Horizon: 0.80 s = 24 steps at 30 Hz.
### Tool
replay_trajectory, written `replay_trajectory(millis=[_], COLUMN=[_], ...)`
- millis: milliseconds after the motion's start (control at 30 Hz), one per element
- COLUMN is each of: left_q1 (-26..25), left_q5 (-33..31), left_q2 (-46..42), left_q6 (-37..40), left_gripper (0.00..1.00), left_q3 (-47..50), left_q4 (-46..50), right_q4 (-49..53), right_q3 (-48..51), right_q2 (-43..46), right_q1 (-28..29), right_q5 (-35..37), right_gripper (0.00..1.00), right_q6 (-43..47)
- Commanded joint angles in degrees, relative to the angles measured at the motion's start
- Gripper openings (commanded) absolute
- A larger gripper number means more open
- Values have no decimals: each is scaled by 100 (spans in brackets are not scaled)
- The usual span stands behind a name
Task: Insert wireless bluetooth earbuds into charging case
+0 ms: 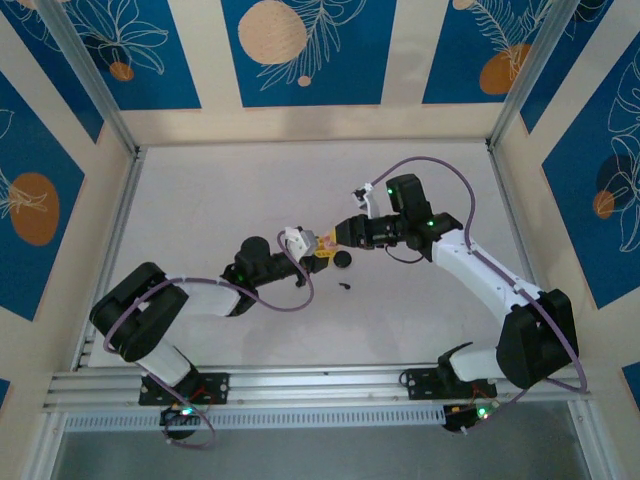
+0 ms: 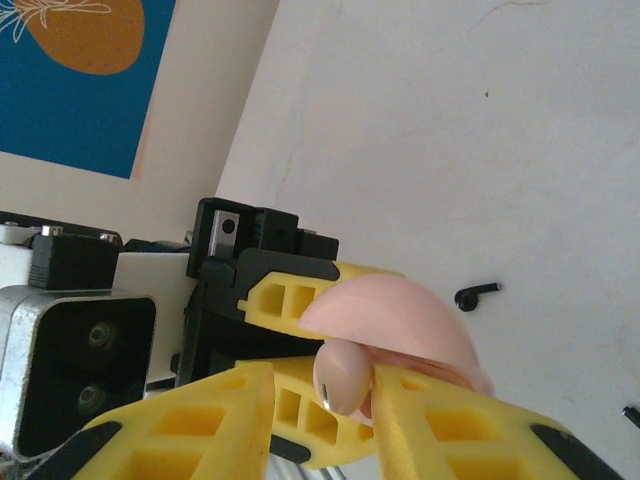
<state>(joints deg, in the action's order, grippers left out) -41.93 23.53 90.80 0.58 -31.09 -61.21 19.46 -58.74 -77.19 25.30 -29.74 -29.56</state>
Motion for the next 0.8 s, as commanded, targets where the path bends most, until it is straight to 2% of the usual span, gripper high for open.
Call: replay_trajectory(millis=[0,233,533,767], left_q1=[-52,-52,-53,-53], left_q5=[46,38,20,-46], left_q2=[-184,-211,-230,-212], left_q6=[108,122,127,212], left_gripper=[5,5,5,5], left_q3=[17,17,42,97], left_q4=[-151,-124,-111,-135], right_q4=[296,338,409,252], right_q3=[-203,-321,-349,-203], right_q2=[-116,-244,-193,101], right_q1=[81,181,214,228], right_q5=[196,391,563,700], right_gripper=[31,30,18,16], right_q6=[161,183,239,362])
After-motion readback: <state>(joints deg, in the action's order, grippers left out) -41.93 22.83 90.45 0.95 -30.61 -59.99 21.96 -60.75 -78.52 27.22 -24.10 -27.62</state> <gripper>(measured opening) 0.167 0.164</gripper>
